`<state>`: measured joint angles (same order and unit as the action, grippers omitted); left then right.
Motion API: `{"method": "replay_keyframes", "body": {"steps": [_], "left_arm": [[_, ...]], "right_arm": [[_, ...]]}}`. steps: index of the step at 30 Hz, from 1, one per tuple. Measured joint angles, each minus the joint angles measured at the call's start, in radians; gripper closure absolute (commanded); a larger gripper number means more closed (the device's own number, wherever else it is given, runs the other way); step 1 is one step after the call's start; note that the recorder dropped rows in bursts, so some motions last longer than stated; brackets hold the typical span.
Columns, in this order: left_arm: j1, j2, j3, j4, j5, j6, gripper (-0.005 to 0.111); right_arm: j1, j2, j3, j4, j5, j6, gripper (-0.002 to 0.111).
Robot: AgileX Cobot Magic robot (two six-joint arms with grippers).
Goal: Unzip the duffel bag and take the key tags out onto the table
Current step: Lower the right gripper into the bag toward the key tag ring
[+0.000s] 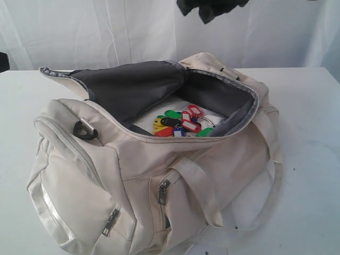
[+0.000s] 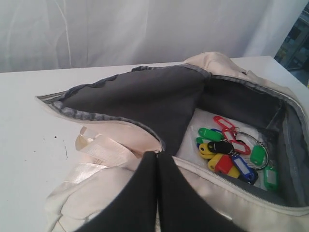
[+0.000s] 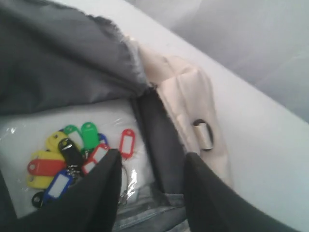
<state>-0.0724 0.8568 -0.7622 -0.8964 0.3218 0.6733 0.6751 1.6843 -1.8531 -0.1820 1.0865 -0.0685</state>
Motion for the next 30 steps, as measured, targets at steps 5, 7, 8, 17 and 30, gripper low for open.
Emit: {"method": "replay_keyframes", "body": {"steps": [5,7,8,17,30], "left_arm": [[0.000,0.000,0.000,-0.014,0.009,0.026,0.107],[0.000,0.000,0.000,-0.018,0.009,0.030,0.107],[0.000,0.000,0.000,-0.018,0.009,0.034,0.107],[0.000,0.021,-0.002,-0.018,-0.017,0.364,0.107],[0.000,0.030,-0.002,-0.092,0.005,0.417,0.107]], "right_arm": [[-0.017,0.130,-0.047,0.073,0.101,-0.073,0.069],[-0.019,0.171,-0.047,0.077,0.112,-0.078,0.069],[-0.019,0.187,-0.047,0.079,0.112,-0.080,0.069],[-0.019,0.237,-0.047,0.085,0.118,-0.019,0.069],[-0.061,0.237,-0.047,0.074,0.062,0.037,0.070]]}}
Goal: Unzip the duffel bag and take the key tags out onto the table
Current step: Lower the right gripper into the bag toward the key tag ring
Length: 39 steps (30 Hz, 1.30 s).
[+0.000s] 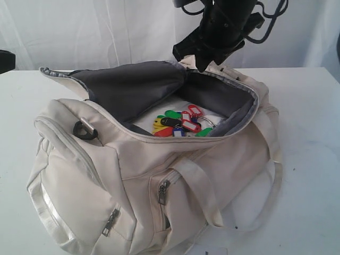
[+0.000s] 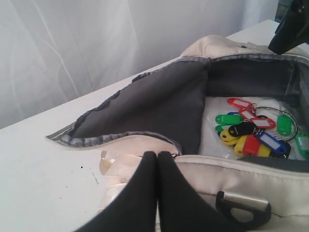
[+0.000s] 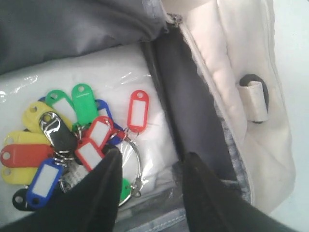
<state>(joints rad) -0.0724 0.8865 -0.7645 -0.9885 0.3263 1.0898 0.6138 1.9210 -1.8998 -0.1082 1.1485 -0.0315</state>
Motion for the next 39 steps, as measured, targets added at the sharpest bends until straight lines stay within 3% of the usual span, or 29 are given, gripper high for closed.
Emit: {"method": "replay_keyframes", "body": {"steps": [8,13,18,27,39], "left_arm": [[0.000,0.000,0.000,-0.086,0.019,0.004,0.107],[0.000,0.000,0.000,-0.100,0.034,0.004,0.107],[0.000,0.000,0.000,-0.106,0.041,0.006,0.107],[0.000,0.000,0.000,-0.120,0.046,0.006,0.107],[0.000,0.000,0.000,-0.146,0.058,0.008,0.107]], "right_arm": [[-0.055,0.007,-0.045,0.066,0.046,0.158,0.073],[-0.168,0.034,-0.103,0.321,0.068,0.116,0.073],[-0.197,0.084,-0.107,0.504,0.070,0.022,0.072],[-0.193,0.205,-0.108,0.536,0.072,-0.032,0.041],[-0.185,0.309,-0.108,0.553,0.070,-0.051,0.040]]}}
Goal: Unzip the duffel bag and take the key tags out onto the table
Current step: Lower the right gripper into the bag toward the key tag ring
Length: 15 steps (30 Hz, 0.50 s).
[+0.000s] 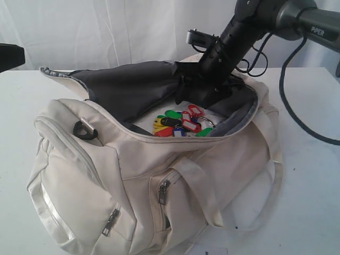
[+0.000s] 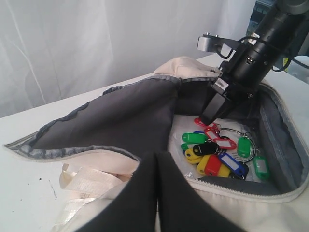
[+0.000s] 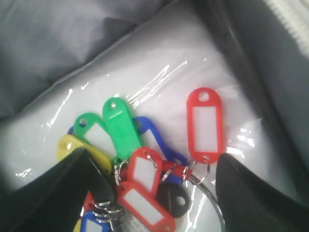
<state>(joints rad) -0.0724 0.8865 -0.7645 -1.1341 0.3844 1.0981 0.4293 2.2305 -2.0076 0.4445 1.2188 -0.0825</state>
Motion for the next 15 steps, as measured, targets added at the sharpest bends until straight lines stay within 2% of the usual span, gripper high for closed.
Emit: {"method": "replay_keyframes", "body": {"steps": [7,11,15], "left_arm": [[0.000,0.000,0.000,-0.002,0.002,0.000,0.107],[0.000,0.000,0.000,-0.002,0.002,0.000,0.107],[0.000,0.000,0.000,-0.004,0.007,0.000,0.107]], "right_arm": [[0.018,-0.007,0.000,0.004,0.000,0.000,0.040],[0.018,-0.076,0.011,-0.018,0.000,0.083,0.040],[0.018,-0.108,0.141,-0.046,0.000,0.108,0.040]]}}
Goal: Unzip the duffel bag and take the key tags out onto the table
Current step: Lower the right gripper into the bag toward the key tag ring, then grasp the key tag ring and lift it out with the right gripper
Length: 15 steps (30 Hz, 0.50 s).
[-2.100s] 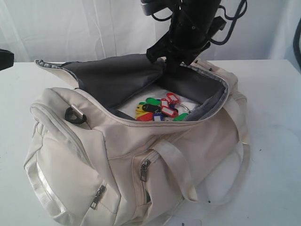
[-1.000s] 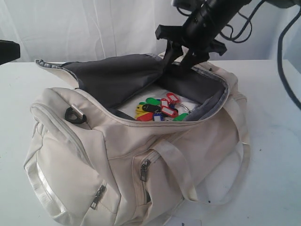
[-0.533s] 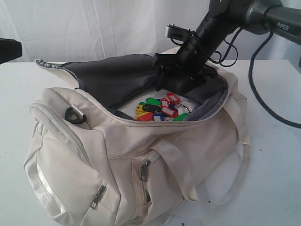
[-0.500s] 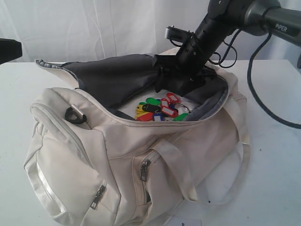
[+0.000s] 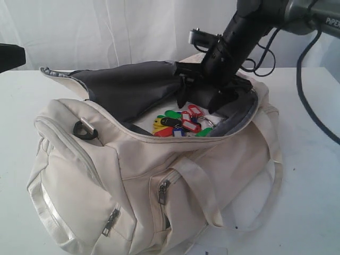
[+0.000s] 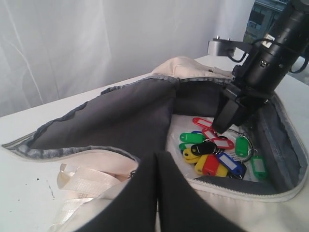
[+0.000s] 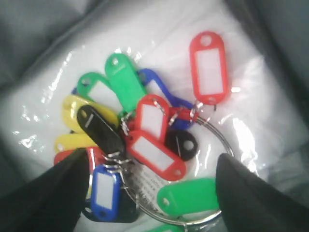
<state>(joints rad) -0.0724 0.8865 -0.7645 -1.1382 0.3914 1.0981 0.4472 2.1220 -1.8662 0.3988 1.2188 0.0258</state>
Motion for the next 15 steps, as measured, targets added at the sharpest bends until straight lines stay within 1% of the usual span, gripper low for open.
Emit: {"method": "replay_keyframes", "body": {"steps": [3,6,9,10,11,12,13,14,15], "left_arm": [[0.000,0.000,0.000,0.000,0.009,0.000,0.107],[0.000,0.000,0.000,0.000,0.009,0.000,0.107],[0.000,0.000,0.000,0.000,0.011,0.003,0.107],[0.000,0.000,0.000,0.000,0.011,0.003,0.107],[0.000,0.000,0.000,0.000,0.011,0.003,0.107],[0.000,0.000,0.000,0.000,0.011,0.003,0.107],[0.000,0.000,0.000,0.000,0.011,0.003,0.107],[0.000,0.000,0.000,0.000,0.011,0.004,0.107],[0.000,0.000,0.000,0.000,0.011,0.004,0.107]], "right_arm": [[0.000,0.000,0.054,-0.002,0.002,0.004,0.040],[0.000,0.029,0.060,0.006,0.002,0.004,0.040],[-0.004,0.078,0.060,0.077,0.000,0.004,0.040],[-0.007,0.084,0.059,0.086,0.000,0.001,0.046],[-0.009,0.093,0.055,0.096,0.002,0.000,0.057],[-0.010,0.101,0.052,0.101,0.004,0.000,0.065],[-0.011,0.102,0.051,0.102,0.004,0.000,0.080],[-0.012,0.103,0.051,0.100,0.004,0.000,0.088],[-0.014,0.108,0.051,0.097,0.004,0.000,0.102]]}}
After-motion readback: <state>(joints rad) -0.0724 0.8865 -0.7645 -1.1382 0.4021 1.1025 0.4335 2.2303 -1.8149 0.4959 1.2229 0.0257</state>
